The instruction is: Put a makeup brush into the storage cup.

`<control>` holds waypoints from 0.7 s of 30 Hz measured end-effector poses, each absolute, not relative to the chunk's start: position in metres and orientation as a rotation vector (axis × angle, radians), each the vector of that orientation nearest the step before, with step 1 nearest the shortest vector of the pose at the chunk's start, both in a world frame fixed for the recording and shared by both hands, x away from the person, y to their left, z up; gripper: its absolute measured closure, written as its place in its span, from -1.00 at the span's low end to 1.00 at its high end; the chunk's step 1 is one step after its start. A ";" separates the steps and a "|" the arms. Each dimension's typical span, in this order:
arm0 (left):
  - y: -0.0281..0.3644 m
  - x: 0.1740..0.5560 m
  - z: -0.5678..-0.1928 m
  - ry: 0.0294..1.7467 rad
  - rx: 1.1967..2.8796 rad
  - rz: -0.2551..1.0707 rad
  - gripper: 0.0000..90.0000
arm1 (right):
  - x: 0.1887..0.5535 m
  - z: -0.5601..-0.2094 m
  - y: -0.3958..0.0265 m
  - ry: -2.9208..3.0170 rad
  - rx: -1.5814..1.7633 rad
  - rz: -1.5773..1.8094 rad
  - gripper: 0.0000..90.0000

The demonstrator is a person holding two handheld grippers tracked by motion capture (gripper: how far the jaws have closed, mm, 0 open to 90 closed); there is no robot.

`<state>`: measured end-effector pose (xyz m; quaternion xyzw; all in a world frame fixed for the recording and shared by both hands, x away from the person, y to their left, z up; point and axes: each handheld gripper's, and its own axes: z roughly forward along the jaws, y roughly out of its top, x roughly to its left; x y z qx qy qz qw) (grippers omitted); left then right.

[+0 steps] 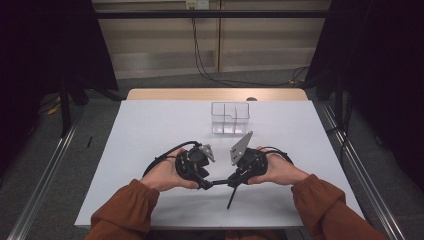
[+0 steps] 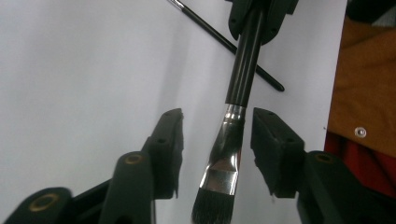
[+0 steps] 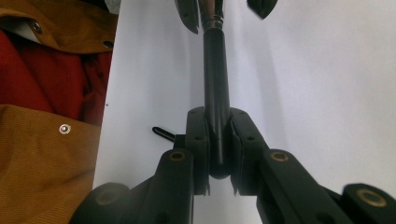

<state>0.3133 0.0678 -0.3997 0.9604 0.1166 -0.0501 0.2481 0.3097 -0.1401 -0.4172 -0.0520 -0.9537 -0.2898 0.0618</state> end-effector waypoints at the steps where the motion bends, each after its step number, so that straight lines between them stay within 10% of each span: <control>1: 0.069 0.313 -0.400 0.321 2.611 -0.128 0.04 | 0.310 -0.417 -0.141 -2.884 -0.161 -0.884 0.78; 21: 0.097 0.321 -0.399 0.489 2.491 0.023 -0.82 | 0.311 -0.420 -0.161 -2.888 -0.285 -0.905 0.78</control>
